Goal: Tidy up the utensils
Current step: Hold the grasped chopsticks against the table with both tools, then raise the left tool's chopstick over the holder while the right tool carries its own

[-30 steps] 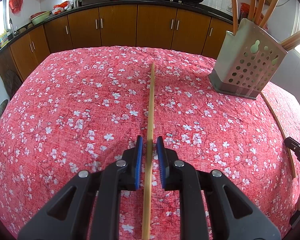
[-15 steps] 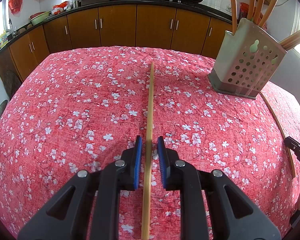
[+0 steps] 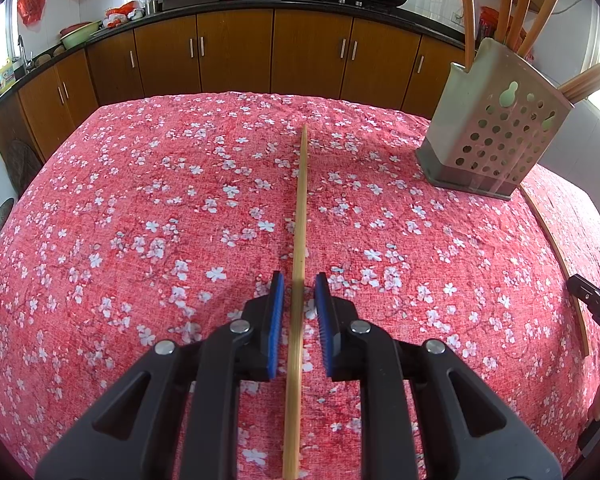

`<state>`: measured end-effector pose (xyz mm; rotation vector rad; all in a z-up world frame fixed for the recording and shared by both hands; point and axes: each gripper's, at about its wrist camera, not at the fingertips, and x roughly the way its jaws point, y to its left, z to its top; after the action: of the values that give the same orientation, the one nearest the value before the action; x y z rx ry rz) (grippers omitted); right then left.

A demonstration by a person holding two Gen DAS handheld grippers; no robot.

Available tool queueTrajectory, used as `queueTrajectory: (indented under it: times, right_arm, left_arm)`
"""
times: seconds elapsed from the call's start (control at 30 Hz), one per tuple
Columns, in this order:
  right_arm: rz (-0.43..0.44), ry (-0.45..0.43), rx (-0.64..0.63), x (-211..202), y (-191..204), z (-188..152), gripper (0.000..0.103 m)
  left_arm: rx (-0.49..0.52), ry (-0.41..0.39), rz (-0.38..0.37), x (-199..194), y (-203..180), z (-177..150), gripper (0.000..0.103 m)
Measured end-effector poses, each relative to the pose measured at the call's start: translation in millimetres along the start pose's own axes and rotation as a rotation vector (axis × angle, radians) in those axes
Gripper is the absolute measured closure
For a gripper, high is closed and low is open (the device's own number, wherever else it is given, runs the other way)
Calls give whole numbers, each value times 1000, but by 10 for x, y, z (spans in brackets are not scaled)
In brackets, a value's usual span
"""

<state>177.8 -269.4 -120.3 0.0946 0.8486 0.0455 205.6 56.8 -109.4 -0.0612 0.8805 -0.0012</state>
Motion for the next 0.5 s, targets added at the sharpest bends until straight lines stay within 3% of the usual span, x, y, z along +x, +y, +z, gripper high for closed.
queueTrajectory:
  times: [0.33,0.5]
  right_arm:
    - [23,0,21,-100,-49,-86,94]
    - [44,-1,36,-113,-90,-84,95]
  left_arm:
    - [29,5,14,-120,-21,-148,85]
    - [40,6,25,-152,-68,-195,95]
